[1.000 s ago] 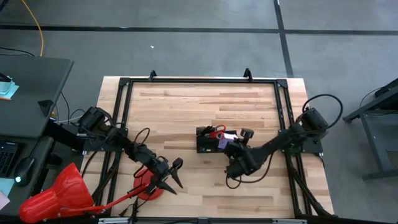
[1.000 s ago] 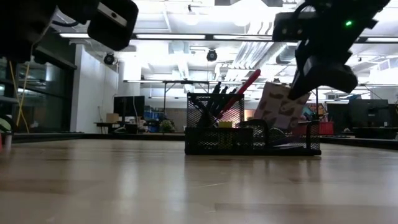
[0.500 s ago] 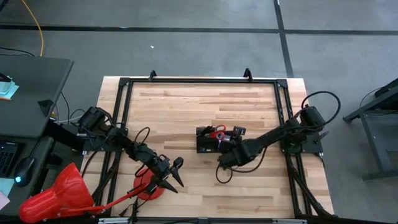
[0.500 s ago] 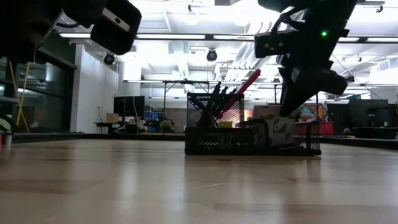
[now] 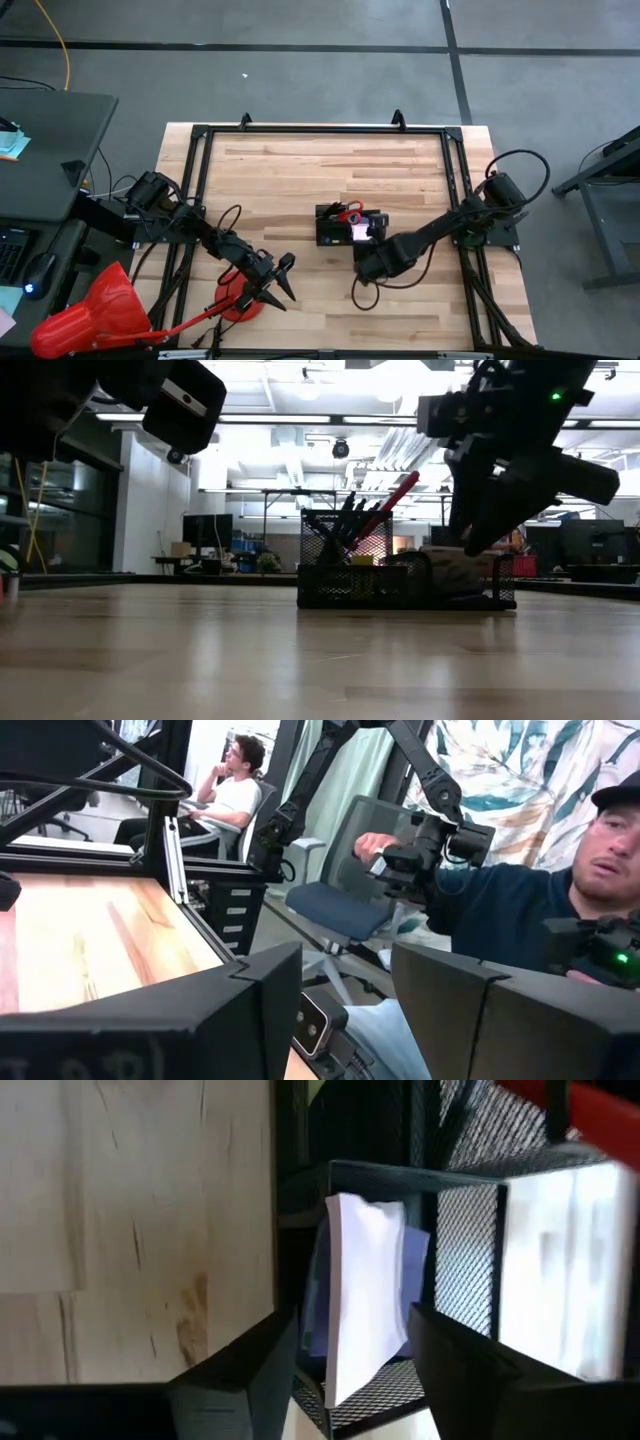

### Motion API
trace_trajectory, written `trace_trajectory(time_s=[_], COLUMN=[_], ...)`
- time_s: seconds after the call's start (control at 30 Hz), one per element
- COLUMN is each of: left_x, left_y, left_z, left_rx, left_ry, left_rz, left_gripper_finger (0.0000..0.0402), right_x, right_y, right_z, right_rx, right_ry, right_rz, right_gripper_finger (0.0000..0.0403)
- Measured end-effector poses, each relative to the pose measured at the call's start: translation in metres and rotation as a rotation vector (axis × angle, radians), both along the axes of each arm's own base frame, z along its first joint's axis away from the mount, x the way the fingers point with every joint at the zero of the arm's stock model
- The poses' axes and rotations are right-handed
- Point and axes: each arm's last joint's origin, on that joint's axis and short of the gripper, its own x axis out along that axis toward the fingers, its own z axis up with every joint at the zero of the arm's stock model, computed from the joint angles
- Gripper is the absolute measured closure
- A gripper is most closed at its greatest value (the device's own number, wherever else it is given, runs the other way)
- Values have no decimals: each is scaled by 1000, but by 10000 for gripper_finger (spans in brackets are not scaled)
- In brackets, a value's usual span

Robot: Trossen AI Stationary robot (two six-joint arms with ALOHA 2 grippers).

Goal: Pick and place office supplies into organizer
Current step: Put the pink sticky notes into the black desk organizer, then return to Home Position

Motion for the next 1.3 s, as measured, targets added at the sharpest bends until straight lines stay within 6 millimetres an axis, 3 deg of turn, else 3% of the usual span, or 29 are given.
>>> trace_trajectory(time_s=[0.33,0.8,1.1,1.2,1.3], left_x=[0,1,1,1,1], left_y=[0,1,1,1,1], left_z=[-3,-6,-6,-6,-7], left_rx=[13,25,19,16,18], left_ry=[30,59,64,67,72], left_rz=[2,45,45,45,45], left_gripper_finger=[257,257,257,257,257], right_x=[1,17,19,16,15], right_y=[-1,-17,-44,-44,-40], right_z=[0,1,-6,-12,-15], right_rx=[-11,129,182,288,276], right_ry=[9,-4,1,53,39], right_rz=[22,14,-150,-151,-124], right_gripper_finger=[222,393,395,379,361])
